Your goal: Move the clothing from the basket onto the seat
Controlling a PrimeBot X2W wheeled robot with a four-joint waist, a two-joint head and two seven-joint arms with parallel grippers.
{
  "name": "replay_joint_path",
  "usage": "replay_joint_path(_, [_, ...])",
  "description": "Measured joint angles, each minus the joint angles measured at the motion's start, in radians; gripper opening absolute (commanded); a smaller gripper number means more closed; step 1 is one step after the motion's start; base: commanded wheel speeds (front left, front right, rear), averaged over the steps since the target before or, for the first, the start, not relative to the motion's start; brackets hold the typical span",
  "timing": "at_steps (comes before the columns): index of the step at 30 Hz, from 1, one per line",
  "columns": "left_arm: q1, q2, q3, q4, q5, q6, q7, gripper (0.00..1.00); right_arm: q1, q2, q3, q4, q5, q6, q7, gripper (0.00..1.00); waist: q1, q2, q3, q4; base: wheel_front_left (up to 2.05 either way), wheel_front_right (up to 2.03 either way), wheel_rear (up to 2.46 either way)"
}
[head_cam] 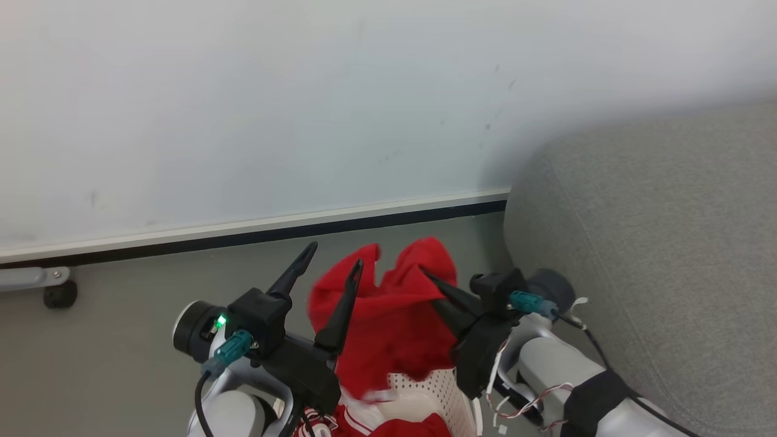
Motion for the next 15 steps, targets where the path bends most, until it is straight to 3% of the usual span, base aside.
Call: replay_joint_path(15, [0.107, 0.002, -0.020, -0.005, -0.017, 0.000, -0.019, 1.00, 0.007, -0.114, -0.123, -0.024, 0.033, -0.003, 0.000, 0.00, 0.0000, -0.0001, -0.005, -0.113, 0.00, 0.00, 0.00])
